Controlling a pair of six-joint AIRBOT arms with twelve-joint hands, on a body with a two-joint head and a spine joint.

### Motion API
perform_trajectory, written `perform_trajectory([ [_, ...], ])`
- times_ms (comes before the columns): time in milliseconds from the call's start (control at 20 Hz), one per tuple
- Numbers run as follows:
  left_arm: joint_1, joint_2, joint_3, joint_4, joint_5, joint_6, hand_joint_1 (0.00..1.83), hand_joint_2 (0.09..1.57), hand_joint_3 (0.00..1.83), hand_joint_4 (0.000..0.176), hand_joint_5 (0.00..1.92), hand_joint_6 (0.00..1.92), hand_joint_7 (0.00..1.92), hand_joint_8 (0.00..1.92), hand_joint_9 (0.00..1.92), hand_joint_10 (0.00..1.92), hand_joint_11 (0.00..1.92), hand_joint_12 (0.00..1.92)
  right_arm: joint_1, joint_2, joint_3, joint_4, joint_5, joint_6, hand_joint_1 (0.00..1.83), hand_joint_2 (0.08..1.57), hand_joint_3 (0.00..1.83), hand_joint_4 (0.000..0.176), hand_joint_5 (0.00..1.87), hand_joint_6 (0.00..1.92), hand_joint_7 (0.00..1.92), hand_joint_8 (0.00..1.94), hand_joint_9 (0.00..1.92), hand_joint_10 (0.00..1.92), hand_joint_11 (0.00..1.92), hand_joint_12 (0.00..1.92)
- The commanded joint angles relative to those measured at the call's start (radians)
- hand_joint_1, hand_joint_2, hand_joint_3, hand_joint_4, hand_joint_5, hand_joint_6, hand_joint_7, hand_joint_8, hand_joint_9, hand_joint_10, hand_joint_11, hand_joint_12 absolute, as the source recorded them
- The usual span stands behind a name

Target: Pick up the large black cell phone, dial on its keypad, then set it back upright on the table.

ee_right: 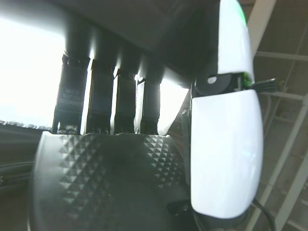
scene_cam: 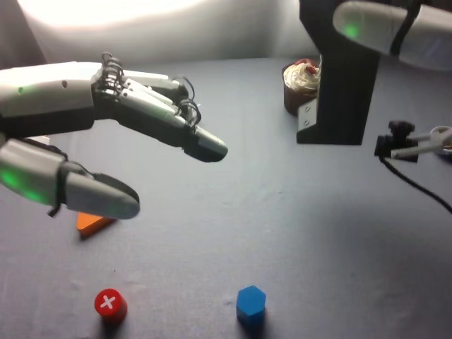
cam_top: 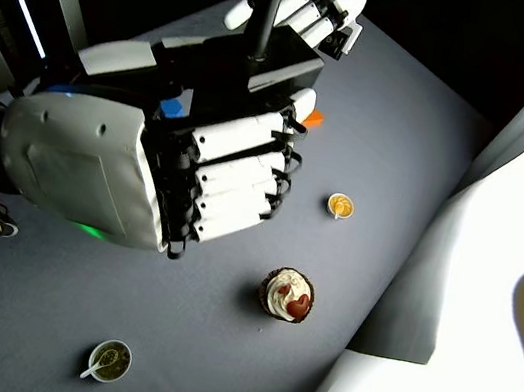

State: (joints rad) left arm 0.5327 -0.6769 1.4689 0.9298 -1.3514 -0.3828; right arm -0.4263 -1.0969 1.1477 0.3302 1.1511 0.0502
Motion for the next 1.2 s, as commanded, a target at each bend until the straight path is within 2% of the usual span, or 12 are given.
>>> perform_trajectory([
  [0, -0.014, 0.002, -0.004, -0.08, -0.086, -0.02, 0.03, 1.29, 0.0, 0.0, 0.43, 0.0, 0.49, 0.0, 0.45, 0.05, 0.02, 1.05, 0.004, 0.008, 0.006, -0.008, 0.158, 0.022, 1.23, 1.13, 0.0, 0.0, 1.04, 0.78, 0.9, 1.27, 0.89, 1.17, 0.79, 1.46],
  [100, -0.013, 0.002, -0.006, -0.082, -0.08, -0.058, 0.0, 1.25, 0.0, 0.0, 0.33, 0.0, 0.38, 0.0, 0.34, 0.01, 0.0, 0.74, -0.013, -0.001, 0.006, 0.004, 0.173, 0.022, 1.36, 1.14, 0.0, 0.0, 0.97, 0.89, 0.87, 1.17, 0.87, 1.33, 0.81, 1.36],
  [250, -0.029, 0.001, -0.011, -0.053, -0.063, -0.148, 0.0, 1.19, 0.0, 0.037, 0.26, 0.0, 0.28, 0.0, 0.25, 0.0, 0.0, 0.52, -0.04, -0.021, 0.016, 0.013, 0.204, 0.022, 1.37, 1.14, 0.0, 0.0, 0.95, 0.88, 0.85, 1.17, 0.91, 1.32, 0.9, 1.29],
  [300, -0.029, 0.0, -0.014, -0.049, -0.06, -0.169, 0.0, 1.18, 0.0, 0.037, 0.25, 0.0, 0.28, 0.0, 0.26, 0.0, 0.0, 0.52, -0.044, -0.025, 0.018, 0.017, 0.21, 0.022, 1.38, 1.12, 0.0, 0.0, 0.97, 0.86, 0.9, 1.11, 0.94, 1.26, 0.91, 1.28],
  [350, -0.029, 0.0, -0.016, -0.047, -0.055, -0.186, 0.0, 1.18, 0.0, 0.04, 0.24, 0.0, 0.28, 0.0, 0.26, 0.0, 0.0, 0.52, -0.048, -0.031, 0.024, 0.018, 0.219, 0.022, 1.47, 1.11, 0.0, 0.0, 0.98, 0.8, 0.9, 1.08, 0.94, 1.14, 0.85, 1.52],
  [400, -0.029, 0.0, -0.02, -0.053, -0.054, -0.21, 0.0, 1.18, 0.0, 0.041, 0.23, 0.0, 0.3, 0.0, 0.27, 0.01, 0.0, 0.57, -0.052, -0.037, 0.03, 0.019, 0.228, 0.023, 1.48, 1.11, 0.0, 0.0, 0.99, 0.79, 0.9, 1.06, 0.94, 1.11, 0.82, 1.57],
  [450, -0.031, 0.0, -0.027, -0.06, -0.056, -0.244, 0.0, 1.18, 0.0, 0.037, 0.22, 0.0, 0.29, 0.0, 0.26, 0.0, 0.0, 0.56, -0.054, -0.043, 0.037, 0.019, 0.235, 0.024, 1.4, 1.11, 0.0, 0.0, 0.97, 0.87, 0.92, 1.08, 0.94, 1.21, 0.85, 1.37],
  [650, -0.077, 0.009, -0.044, -0.07, -0.056, -0.294, 0.0, 1.18, 0.0, 0.041, 0.18, 0.0, 0.27, 0.0, 0.23, 0.0, 0.0, 0.49, -0.07, -0.068, 0.06, 0.03, 0.265, 0.029, 1.38, 1.11, 0.0, 0.0, 0.94, 0.93, 0.98, 1.0, 0.96, 1.2, 0.86, 1.26],
  [750, -0.079, 0.009, -0.045, -0.08, -0.053, -0.299, 0.0, 1.18, 0.0, 0.029, 0.2, 0.01, 0.25, 0.0, 0.21, 0.0, 0.0, 0.47, -0.082, -0.077, 0.069, 0.035, 0.278, 0.029, 1.38, 1.11, 0.0, 0.0, 0.94, 0.94, 0.96, 1.04, 0.94, 1.21, 0.86, 1.25],
  [1000, -0.08, 0.011, -0.046, -0.262, 0.007, -0.316, 0.0, 1.2, 0.0, 0.007, 0.21, 0.01, 0.27, 0.01, 0.24, 0.01, 0.0, 0.51, -0.111, -0.1, 0.098, 0.041, 0.308, 0.038, 1.38, 1.1, 0.0, 0.0, 0.99, 0.89, 0.95, 1.04, 0.96, 1.17, 0.9, 1.18],
  [1050, -0.077, 0.011, -0.045, -0.281, 0.022, -0.321, 0.0, 1.2, 0.0, 0.007, 0.21, 0.0, 0.26, 0.0, 0.24, 0.01, 0.0, 0.51, -0.116, -0.102, 0.102, 0.043, 0.311, 0.041, 1.38, 1.11, 0.0, 0.0, 0.98, 0.88, 0.91, 1.1, 0.94, 1.22, 0.88, 1.23],
  [1150, -0.066, 0.01, -0.028, -0.281, 0.065, -0.354, 0.0, 1.2, 0.0, 0.009, 0.22, 0.01, 0.27, 0.0, 0.25, 0.01, 0.0, 0.53, -0.128, -0.108, 0.112, 0.044, 0.316, 0.048, 1.49, 1.1, 0.0, 0.0, 0.98, 0.8, 0.9, 1.07, 0.95, 1.09, 0.84, 1.54],
])
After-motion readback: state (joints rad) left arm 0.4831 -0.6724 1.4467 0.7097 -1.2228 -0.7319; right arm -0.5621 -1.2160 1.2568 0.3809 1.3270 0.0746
